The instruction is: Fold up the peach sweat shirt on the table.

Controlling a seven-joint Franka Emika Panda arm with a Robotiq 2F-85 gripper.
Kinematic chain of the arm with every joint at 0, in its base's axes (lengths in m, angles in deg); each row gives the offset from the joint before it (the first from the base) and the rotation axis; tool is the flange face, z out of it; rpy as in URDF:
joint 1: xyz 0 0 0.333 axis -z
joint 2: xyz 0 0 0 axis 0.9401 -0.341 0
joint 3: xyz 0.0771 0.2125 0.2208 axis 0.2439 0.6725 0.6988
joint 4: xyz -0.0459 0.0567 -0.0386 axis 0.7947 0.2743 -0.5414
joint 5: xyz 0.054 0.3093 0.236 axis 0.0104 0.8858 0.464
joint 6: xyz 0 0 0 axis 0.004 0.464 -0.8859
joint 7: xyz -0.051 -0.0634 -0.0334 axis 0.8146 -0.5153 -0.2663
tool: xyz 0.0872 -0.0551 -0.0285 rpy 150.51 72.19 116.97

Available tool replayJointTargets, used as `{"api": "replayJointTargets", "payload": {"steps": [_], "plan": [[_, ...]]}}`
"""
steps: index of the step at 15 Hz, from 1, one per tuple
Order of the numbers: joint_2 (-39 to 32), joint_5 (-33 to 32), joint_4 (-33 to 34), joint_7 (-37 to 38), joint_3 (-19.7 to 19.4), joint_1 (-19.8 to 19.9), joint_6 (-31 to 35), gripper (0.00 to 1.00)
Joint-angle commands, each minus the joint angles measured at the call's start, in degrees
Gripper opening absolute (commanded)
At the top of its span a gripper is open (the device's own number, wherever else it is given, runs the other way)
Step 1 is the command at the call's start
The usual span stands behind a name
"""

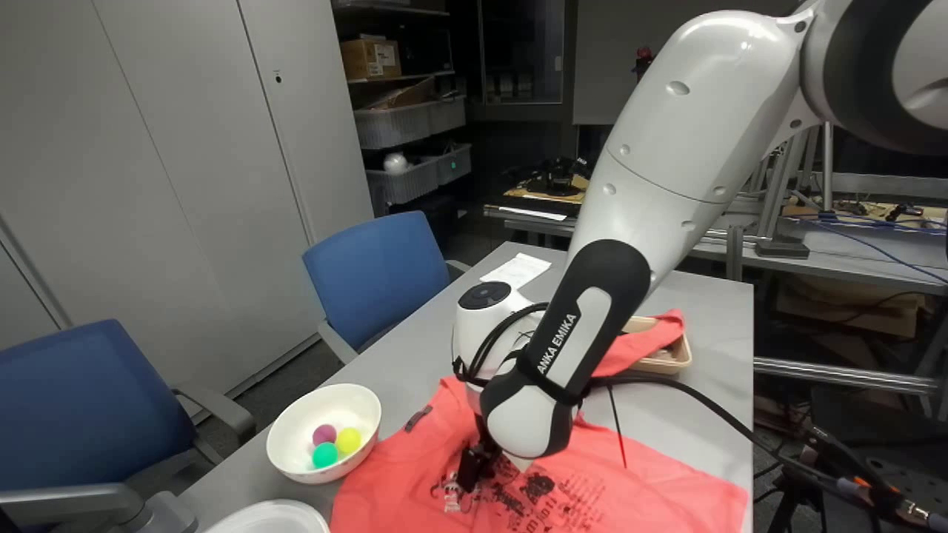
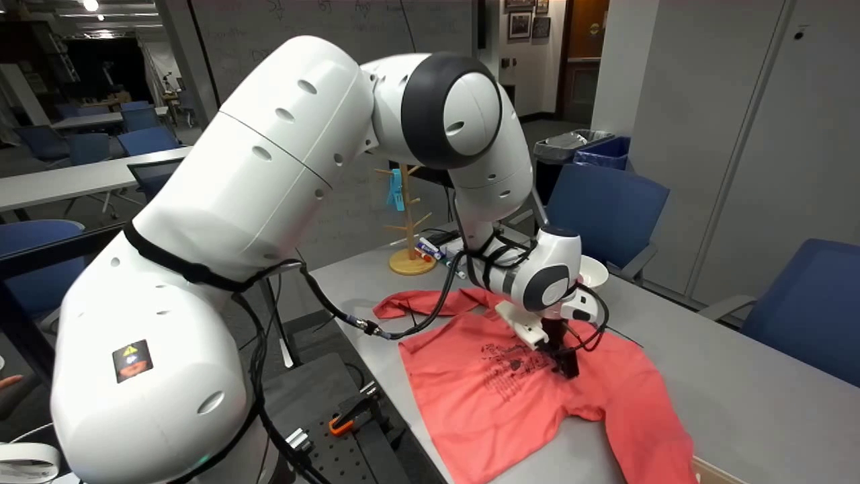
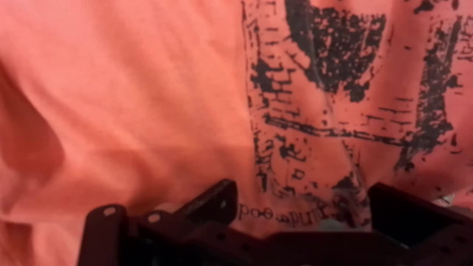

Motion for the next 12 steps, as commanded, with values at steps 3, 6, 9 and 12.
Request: {"api": "replayJointTargets", "payload": {"steps": [3,6,9,12], "plan": [[4.53,1.42,-6.74,-1.60,1.34,0.25,-1.01,1.00],[7.44,1.83,-10.15,-2.21,2.54,0.74,-1.59,1.00],[10.46,2.25,-12.66,-2.62,3.33,0.79,-1.37,1.00],[14.19,2.46,-14.11,-3.84,4.30,1.10,-2.84,1.00]]}}
